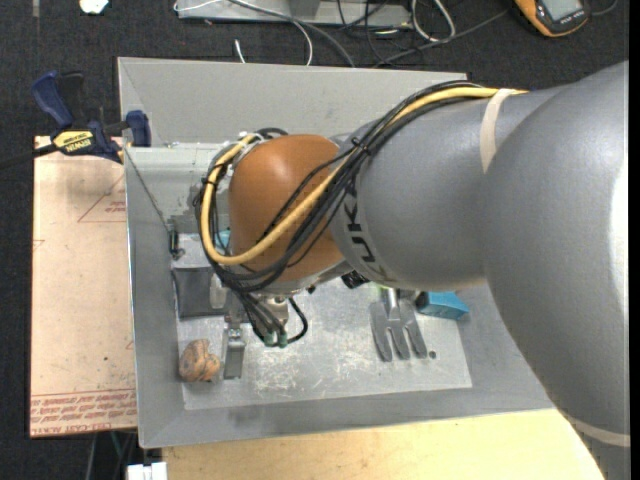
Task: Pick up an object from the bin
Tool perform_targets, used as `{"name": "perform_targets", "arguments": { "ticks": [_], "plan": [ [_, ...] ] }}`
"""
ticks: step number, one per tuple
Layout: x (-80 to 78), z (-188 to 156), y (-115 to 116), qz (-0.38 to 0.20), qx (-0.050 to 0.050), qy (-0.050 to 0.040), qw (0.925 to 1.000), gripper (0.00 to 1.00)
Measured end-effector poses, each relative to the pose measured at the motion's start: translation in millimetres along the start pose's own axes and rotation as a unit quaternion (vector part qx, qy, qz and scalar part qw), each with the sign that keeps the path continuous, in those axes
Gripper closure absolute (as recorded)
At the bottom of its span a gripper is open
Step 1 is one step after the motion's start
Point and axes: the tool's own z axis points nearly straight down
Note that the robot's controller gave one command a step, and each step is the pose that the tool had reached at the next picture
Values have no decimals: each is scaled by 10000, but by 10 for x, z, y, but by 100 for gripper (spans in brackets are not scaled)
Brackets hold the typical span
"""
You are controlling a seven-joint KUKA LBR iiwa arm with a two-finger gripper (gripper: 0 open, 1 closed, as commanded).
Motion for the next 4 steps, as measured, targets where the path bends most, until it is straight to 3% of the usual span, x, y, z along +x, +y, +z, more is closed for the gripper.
{"name": "perform_targets", "arguments": {
  "ticks": [1,2,3,4],
  "plan": [
    [70,939,-37,110,1,26,9999,0],
    [112,925,4,1914,-24,-16,9815,0],
    [209,927,132,1348,1,19,9909,0],
    [194,925,189,2389,-6,-1,9710,0]
  ]
}}
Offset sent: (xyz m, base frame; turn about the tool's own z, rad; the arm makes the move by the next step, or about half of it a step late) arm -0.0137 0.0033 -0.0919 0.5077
